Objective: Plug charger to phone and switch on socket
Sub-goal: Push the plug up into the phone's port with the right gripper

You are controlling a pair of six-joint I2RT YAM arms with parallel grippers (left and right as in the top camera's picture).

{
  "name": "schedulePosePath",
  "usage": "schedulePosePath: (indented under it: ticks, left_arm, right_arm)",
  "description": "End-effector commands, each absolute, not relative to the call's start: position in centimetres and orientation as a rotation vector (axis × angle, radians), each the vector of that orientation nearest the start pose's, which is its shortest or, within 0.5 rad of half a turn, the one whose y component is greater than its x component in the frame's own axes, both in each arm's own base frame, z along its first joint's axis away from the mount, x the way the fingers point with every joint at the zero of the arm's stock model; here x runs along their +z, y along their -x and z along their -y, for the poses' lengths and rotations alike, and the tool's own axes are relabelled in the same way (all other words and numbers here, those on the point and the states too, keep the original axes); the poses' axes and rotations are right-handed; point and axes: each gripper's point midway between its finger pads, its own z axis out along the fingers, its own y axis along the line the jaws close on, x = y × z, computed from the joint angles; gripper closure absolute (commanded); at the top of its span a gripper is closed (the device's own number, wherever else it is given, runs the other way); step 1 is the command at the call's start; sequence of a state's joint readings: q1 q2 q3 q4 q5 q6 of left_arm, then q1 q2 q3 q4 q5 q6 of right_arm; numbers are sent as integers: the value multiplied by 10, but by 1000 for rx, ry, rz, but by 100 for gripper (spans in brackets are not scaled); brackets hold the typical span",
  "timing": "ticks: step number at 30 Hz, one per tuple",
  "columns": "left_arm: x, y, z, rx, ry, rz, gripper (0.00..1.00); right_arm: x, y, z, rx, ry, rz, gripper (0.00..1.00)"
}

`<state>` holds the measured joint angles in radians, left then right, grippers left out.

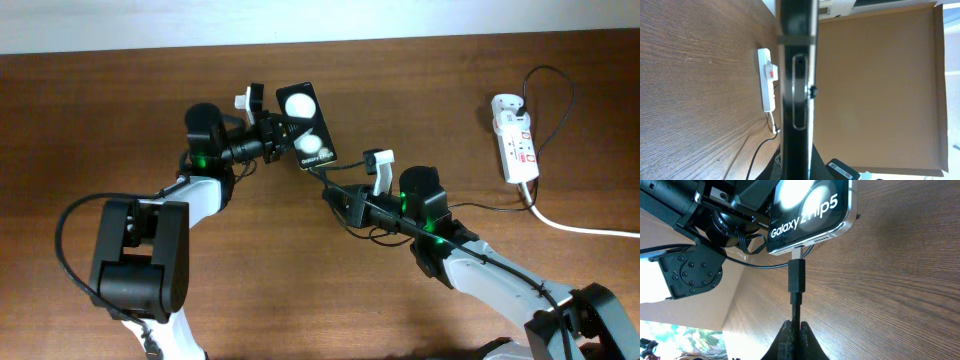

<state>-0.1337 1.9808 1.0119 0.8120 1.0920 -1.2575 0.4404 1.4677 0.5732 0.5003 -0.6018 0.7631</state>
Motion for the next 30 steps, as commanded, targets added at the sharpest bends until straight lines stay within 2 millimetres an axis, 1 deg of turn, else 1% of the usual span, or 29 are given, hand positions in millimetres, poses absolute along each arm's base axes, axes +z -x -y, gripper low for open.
schedulePosePath:
  ticks: [1, 2, 11, 30]
  left_arm:
    - [171, -438, 217, -1877, 105, -2056, 100]
    - [171, -437, 217, -1880, 102, -2057, 100]
    - [171, -436, 217, -1885, 95, -2059, 100]
    - [171, -437, 217, -1879, 102, -2057, 100]
  right_arm:
    - [146, -318, -257, 1330, 99, -2139, 96]
    - [144, -318, -257, 1325, 92, -2150, 96]
    - [144, -320, -256, 1316, 86, -2146, 96]
    - [149, -318, -259, 1341, 112, -2129, 96]
